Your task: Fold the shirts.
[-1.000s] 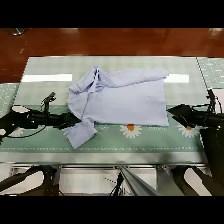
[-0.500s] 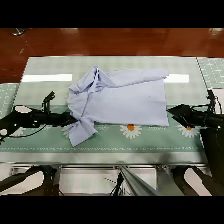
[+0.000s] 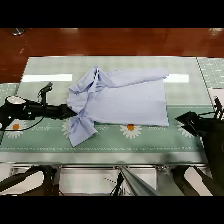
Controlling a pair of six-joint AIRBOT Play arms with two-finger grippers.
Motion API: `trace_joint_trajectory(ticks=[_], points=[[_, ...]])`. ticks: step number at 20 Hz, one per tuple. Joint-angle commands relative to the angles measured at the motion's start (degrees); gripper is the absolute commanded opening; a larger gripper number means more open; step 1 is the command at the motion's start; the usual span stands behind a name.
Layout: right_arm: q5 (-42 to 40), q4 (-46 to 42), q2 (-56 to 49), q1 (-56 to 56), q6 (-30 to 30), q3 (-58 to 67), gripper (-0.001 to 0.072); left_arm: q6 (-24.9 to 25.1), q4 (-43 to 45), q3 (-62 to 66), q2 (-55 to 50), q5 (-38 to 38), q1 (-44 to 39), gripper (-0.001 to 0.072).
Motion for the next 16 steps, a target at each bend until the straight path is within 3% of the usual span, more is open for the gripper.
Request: trace_joint_trajectory(ticks=[1,11,16], points=[[1.9,-0.52,-1.11,-0.52,1.57,-0.55,0.0616,-0.07,-0.22,1.77,-0.07,-1.99,0.09,0.0026],[-0.02,5.03,-16.39,6.36,-1.05,4.42,0.0615,-0.04,-0.22,1.77,-0.07,-1.14,0.09,0.0026],[-0.5,6.05,-24.61,16.26,0.09,11.19,0.0588,-0.07,-0.22,1.77,-0.07,-1.14,0.09,0.0026]])
